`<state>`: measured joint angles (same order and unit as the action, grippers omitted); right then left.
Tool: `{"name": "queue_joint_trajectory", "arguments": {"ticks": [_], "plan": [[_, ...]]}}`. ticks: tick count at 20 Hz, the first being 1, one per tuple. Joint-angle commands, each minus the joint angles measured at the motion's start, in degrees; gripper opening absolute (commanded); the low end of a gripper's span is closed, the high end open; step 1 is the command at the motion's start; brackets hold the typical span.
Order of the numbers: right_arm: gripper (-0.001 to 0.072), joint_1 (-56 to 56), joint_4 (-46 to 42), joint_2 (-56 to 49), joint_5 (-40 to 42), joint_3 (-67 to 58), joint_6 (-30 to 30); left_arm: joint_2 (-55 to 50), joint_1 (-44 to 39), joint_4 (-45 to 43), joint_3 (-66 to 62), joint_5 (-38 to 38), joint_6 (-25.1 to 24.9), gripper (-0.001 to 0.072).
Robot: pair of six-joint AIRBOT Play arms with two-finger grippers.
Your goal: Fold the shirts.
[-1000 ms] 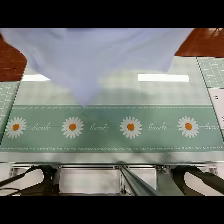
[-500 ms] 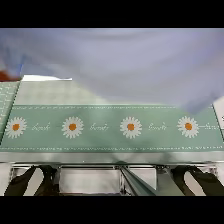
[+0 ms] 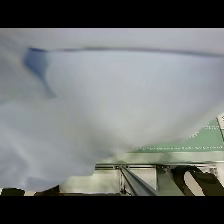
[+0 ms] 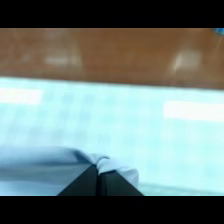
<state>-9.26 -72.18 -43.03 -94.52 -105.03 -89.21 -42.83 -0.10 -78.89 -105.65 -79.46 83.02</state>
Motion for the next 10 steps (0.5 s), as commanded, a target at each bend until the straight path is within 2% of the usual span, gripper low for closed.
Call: {"name": "queue_joint_trajectory", "arguments": {"ticks": [1,5,10], "plan": [[0.0016,0.0,2.8,-0.5,6.1,15.9,0.5,-9.9,-2.7,-4.1,5.8,-0.5,0.9,0.0025],[0.0017,0.1,2.9,-11.4,19.0,26.9,3.4,-30.5,-2.7,-4.0,6.5,3.3,2.6,0.0025],[0.0016,0.1,9.4,-36.8,33.0,22.9,7.8,-53.0,-2.7,-3.8,4.5,15.5,7.8,0.0026]]}}
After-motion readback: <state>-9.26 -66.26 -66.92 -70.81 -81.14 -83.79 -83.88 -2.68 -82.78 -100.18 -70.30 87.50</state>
